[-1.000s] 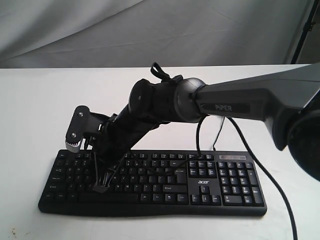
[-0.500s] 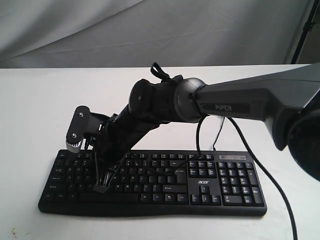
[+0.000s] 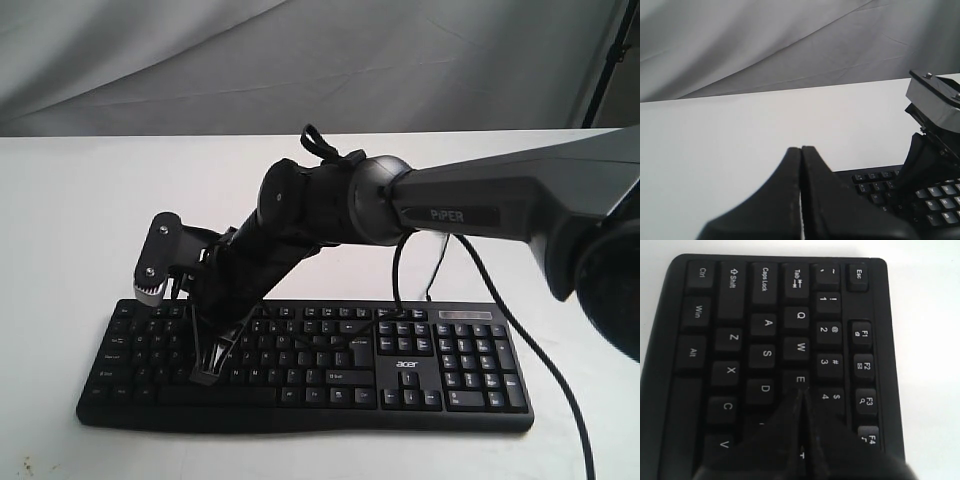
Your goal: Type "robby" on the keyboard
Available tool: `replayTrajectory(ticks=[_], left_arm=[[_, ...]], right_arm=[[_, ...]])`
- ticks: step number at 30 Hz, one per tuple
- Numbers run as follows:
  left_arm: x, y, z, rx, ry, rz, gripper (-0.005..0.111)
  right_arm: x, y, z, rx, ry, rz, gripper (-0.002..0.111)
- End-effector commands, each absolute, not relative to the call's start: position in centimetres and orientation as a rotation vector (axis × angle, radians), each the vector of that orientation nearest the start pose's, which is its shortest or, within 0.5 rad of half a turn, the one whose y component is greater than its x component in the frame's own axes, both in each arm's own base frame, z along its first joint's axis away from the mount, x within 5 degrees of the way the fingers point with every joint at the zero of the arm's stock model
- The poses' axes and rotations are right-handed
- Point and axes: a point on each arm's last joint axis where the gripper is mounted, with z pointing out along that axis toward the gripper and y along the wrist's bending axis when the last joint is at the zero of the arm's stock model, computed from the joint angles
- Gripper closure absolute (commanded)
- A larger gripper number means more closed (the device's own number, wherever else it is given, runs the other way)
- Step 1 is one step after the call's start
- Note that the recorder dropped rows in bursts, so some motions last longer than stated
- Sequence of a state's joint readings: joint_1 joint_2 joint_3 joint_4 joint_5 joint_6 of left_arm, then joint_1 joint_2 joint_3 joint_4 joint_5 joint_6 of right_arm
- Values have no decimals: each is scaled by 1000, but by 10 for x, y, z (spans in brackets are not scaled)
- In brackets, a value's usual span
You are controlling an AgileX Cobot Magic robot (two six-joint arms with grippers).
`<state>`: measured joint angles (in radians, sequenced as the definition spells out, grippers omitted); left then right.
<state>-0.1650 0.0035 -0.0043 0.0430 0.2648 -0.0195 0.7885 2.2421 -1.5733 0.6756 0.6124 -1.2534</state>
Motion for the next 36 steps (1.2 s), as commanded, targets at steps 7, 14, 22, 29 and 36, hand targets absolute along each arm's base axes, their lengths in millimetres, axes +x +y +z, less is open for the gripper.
replayTrajectory(ticks=[7,14,22,29,36], left_arm=[[55,-8,190,161,1736,-97,107],[55,-8,190,161,1736,-97,107],[55,-8,190,161,1736,-97,107],[55,-8,190,161,1736,-97,107],[55,-8,190,161,1736,-97,107]], right_arm=[[306,357,128,-1841,1869,522,108],[306,357,128,-1841,1869,522,108],[305,357,126,-1847,1874,526,108],[304,356,118,-1863,1891,535,108],[304,355,137,-1859,1847,512,108]])
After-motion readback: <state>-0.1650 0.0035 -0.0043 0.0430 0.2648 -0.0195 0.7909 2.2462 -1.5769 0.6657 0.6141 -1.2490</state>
